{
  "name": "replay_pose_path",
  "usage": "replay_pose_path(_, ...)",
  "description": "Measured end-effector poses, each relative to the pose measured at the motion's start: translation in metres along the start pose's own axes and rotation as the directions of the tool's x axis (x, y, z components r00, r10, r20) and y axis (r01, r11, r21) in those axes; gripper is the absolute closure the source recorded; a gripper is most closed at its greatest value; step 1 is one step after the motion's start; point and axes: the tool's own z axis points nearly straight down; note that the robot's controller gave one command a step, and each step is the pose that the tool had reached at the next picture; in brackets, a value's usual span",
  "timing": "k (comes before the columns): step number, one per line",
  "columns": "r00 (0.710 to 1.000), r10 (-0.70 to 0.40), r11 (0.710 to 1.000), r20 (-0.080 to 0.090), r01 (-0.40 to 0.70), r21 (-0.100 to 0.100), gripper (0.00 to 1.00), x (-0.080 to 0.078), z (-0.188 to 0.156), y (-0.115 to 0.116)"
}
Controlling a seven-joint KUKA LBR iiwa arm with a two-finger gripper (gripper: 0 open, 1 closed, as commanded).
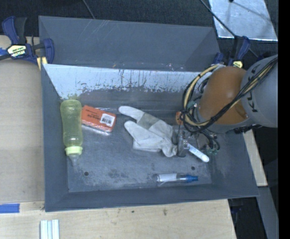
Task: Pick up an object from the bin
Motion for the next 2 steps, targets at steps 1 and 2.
replay_pose_path(1, 1.0, 0.0, 1.0, 0.0, 0.0, 0.0, 1.0, 0.0, 0.0, 0.0)
replay_pose_path(2, 1.0, -0.023, 1.0, -0.009, 0.023, 0.001, 1.0, 0.01, -0.16, -0.023)
